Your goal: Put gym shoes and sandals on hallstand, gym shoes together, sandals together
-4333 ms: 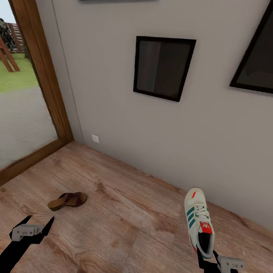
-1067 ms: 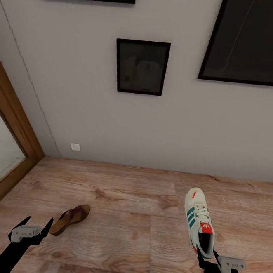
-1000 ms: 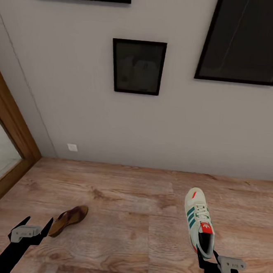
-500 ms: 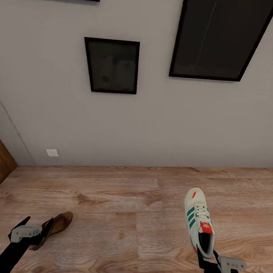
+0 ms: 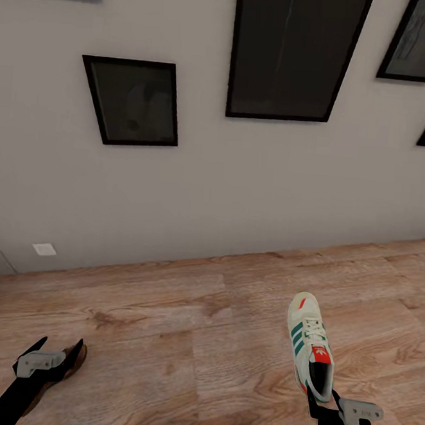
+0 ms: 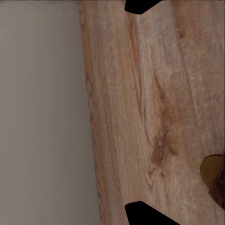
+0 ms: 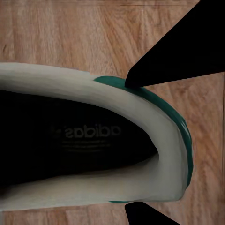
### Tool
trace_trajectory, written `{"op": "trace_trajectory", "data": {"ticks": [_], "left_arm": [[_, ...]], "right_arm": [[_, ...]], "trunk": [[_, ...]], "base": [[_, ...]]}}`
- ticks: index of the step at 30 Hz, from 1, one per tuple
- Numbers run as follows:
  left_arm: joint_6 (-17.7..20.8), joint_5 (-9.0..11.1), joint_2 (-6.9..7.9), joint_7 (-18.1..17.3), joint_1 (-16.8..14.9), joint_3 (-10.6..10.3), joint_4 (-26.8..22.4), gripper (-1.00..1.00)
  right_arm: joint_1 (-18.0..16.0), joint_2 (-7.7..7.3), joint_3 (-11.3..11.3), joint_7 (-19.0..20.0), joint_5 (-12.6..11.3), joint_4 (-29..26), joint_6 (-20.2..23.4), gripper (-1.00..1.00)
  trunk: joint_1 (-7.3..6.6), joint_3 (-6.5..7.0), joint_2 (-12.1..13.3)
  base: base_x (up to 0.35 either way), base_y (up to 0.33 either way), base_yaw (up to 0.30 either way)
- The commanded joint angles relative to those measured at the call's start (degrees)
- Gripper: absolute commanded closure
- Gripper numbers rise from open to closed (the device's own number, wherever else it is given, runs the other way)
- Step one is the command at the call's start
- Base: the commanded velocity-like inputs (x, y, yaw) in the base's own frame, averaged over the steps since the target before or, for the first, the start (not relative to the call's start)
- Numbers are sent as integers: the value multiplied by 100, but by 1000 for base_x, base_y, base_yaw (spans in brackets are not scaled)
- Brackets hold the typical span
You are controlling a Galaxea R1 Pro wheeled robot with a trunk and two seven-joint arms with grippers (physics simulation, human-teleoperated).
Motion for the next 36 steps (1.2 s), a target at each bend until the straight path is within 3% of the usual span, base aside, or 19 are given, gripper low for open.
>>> {"op": "trace_trajectory", "data": {"ticks": [1, 36], "left_arm": [[0, 0, 0, 0, 0, 0, 0, -100], [0, -1, 0, 0, 0, 0, 0, -100]], "right_arm": [[0, 0, 0, -4, -10, -1, 1, 100], [0, -4, 0, -4, -11, -1, 1, 100]], "trunk": [[0, 2, 0], [0, 81, 0]], "base": [[0, 0, -280], [0, 0, -280]]}}
